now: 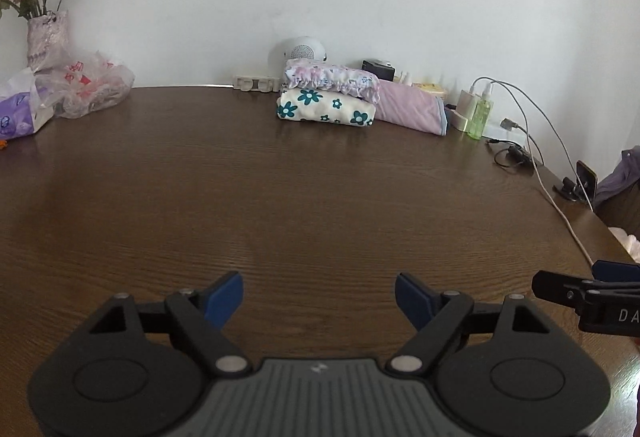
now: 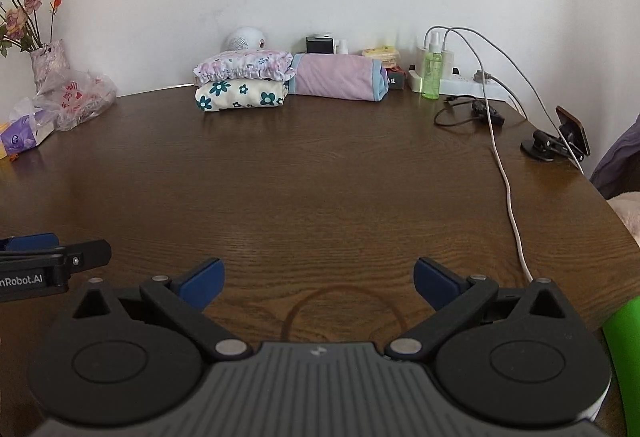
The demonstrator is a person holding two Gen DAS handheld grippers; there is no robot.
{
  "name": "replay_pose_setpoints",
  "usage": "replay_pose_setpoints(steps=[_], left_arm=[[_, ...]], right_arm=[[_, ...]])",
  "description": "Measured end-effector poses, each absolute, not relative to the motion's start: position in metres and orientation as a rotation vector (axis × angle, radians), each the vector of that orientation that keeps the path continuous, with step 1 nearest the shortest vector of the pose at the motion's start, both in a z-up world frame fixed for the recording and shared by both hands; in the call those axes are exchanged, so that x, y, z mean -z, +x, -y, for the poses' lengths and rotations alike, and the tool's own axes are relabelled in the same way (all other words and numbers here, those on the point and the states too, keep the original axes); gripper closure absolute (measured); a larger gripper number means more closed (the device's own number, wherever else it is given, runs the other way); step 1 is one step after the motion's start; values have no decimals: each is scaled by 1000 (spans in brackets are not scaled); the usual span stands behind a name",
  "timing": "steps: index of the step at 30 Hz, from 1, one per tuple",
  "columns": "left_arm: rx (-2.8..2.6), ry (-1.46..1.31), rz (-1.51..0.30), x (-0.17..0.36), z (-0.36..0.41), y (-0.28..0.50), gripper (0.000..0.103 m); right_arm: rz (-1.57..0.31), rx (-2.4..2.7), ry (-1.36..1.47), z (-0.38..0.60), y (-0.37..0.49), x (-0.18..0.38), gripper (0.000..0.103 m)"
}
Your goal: Fold clothes
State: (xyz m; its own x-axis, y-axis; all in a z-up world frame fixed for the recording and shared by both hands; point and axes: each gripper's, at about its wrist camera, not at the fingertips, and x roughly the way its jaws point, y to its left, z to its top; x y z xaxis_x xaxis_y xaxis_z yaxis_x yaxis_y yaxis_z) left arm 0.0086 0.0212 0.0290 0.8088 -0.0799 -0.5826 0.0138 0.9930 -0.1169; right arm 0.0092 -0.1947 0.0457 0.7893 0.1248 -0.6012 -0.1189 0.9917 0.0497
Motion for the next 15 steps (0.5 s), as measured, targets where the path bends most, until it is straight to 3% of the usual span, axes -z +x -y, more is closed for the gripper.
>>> replay_pose_setpoints(steps=[6, 15], left_arm=[[25, -128, -649, -15, -24, 5, 20], [59, -23, -675, -10, -7, 7, 5]], right_arm=[[-688, -124, 29, 196, 3, -27, 0], [-709, -86, -4, 186, 5, -14, 0]])
